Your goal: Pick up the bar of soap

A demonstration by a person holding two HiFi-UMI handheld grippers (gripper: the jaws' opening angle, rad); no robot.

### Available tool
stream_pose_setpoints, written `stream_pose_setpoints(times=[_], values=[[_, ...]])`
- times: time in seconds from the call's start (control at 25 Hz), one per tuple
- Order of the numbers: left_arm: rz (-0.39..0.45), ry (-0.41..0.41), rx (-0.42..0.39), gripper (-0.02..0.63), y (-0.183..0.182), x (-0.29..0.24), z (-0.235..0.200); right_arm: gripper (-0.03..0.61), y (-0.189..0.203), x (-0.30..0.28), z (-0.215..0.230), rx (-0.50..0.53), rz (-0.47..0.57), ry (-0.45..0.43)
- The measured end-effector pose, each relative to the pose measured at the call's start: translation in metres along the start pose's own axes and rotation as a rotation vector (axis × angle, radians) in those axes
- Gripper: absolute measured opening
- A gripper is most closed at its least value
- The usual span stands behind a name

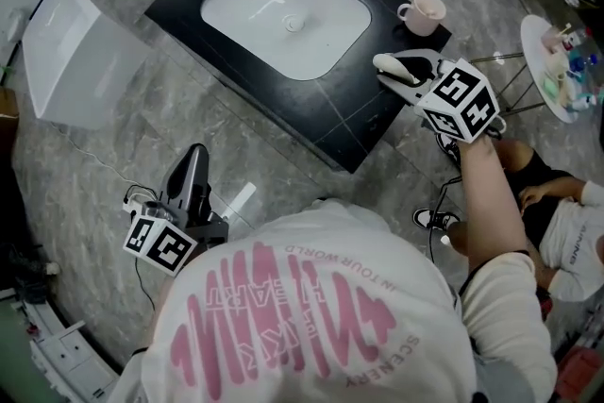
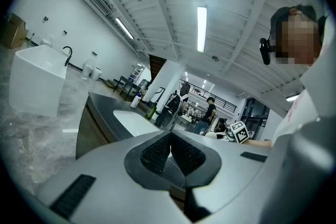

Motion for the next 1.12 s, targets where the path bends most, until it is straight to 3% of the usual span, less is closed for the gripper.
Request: stream_pose_setpoints(times=[0.32, 0.48, 0.6, 0.96, 1.12], values=[[-0.024, 0.158, 0.041, 0.009, -0.004, 0.006, 0.015, 0.117, -0.038, 0.039, -0.073, -0.214, 0.284, 0.148], [-0.033, 0.263, 0.102, 0.009, -0.009, 0.013, 0.026, 0.117, -0.043, 0.054, -0.119, -0.344, 0.402, 0.199], [-0.069, 0.321, 0.095, 0.01, -0.017, 0.022, 0.032, 0.117, -0.039, 0.066, -0.154, -0.443, 0.497, 0.217], [-0.187, 0.415, 0.148, 0.01, 0.002, 0.076, 0.032, 0.117, -0.03, 0.091, -0.257, -0.6, 0.608, 0.324], [-0.227, 0.457, 0.171, 0.009, 0.011, 0.103, 0.036, 0.117, -0.028, 0.095, -0.297, -0.618, 0.638, 0.344]])
Point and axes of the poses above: the fingertips, and each gripper's own axes: x backward along the fingers, z to its right, y out of its underside, the point moved 3 cm from there along x, backward along the fingers, and after that the axes turned 15 degrees about z, right-handed, at the moved point
